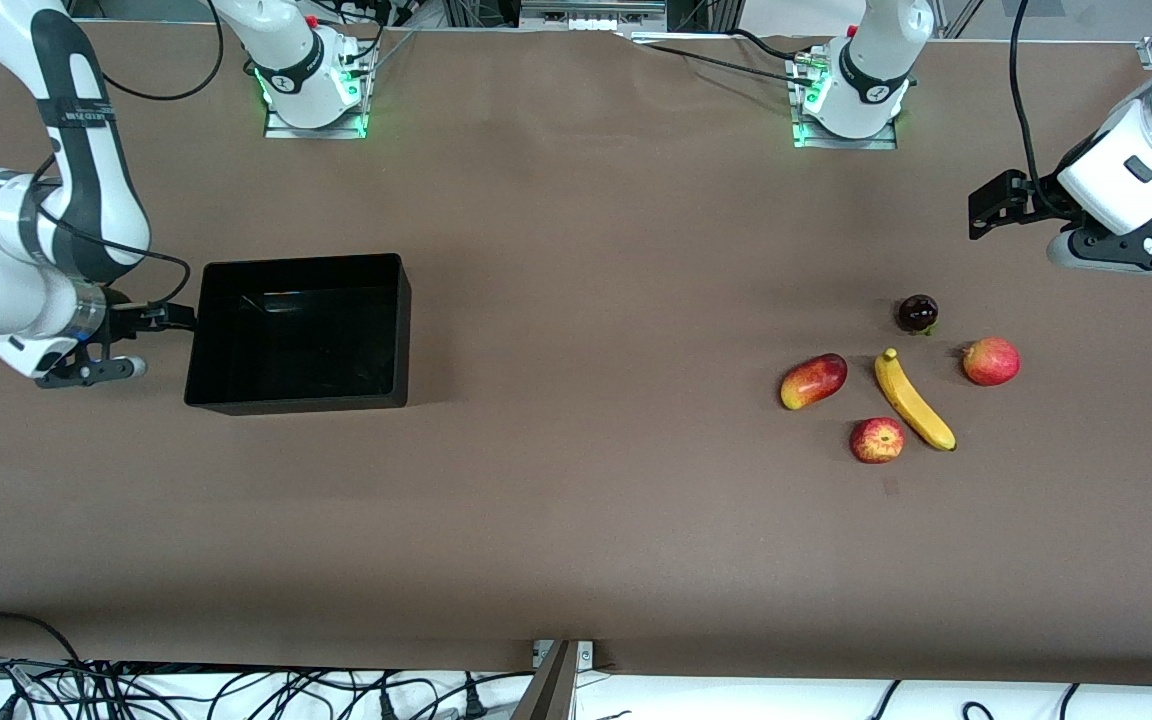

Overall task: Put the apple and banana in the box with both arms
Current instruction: 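Reach the right gripper to the black box rim and grip it, then slide the box toward the fruit while the left gripper reaches the apple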

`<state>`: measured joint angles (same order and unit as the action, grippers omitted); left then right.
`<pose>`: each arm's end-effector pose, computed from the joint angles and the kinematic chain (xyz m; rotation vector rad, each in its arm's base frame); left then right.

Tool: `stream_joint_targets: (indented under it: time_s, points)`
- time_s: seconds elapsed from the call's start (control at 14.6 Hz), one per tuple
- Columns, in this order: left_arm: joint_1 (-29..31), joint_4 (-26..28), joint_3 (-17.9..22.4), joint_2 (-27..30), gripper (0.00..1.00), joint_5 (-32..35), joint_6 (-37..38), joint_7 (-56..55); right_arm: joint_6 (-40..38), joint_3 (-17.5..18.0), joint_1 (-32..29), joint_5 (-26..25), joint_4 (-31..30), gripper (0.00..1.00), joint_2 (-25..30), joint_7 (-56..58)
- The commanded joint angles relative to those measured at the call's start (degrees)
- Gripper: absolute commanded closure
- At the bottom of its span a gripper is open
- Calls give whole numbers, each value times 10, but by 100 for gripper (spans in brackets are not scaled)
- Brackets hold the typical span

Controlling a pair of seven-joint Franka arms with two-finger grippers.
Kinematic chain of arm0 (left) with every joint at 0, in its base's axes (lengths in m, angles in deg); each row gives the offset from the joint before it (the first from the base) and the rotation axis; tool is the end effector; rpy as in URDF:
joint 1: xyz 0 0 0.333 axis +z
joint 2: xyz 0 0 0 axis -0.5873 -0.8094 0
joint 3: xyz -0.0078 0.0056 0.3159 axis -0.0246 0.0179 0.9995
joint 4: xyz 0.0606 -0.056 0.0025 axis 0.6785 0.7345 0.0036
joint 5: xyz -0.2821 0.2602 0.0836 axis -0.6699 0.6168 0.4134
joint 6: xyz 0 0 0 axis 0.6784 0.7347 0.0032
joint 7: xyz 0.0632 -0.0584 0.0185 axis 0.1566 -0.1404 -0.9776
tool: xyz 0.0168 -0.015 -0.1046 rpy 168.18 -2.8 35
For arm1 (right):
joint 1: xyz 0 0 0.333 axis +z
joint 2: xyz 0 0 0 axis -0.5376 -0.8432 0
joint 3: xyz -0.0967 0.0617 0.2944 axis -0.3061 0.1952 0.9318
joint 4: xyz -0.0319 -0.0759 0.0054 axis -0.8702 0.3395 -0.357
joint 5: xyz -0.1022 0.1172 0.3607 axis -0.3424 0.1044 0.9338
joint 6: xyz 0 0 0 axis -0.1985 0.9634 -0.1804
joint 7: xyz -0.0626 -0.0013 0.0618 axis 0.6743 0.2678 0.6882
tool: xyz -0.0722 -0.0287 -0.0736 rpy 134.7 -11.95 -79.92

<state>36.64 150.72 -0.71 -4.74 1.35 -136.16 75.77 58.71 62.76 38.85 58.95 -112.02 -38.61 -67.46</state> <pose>0.5534 -0.0612 0.6109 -3.1064 0.1370 0.1909 0.5583 -0.0978 0.2807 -3.1046 -0.2190 0.3198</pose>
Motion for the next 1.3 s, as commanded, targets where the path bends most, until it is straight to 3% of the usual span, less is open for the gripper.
stream_joint_targets:
  time_s: [0.0,0.14,0.21,0.27,0.48,0.55,1.03,1.23]
  points:
    - [-3,-2,0,-3,0,5,6,1,49,1,2,26,-63,0,29,15]
    - [-2,-2,0,-3,0,5,6,1,51,1,2,44,-70,4,26,17]
    - [-3,-2,0,-2,0,5,7,1,51,1,2,44,-75,14,26,17]
    - [-3,0,0,-2,0,5,7,1,52,1,2,44,-81,29,26,17]
    - [-3,3,0,-2,0,5,7,1,51,1,2,44,-86,96,27,18]
    - [-3,3,0,-1,0,5,7,1,51,1,2,44,-85,100,27,18]
    - [-3,3,0,-3,0,4,5,1,45,4,3,45,-66,100,27,27]
    - [-4,2,0,-11,0,4,3,-2,22,10,15,52,-31,100,26,24]
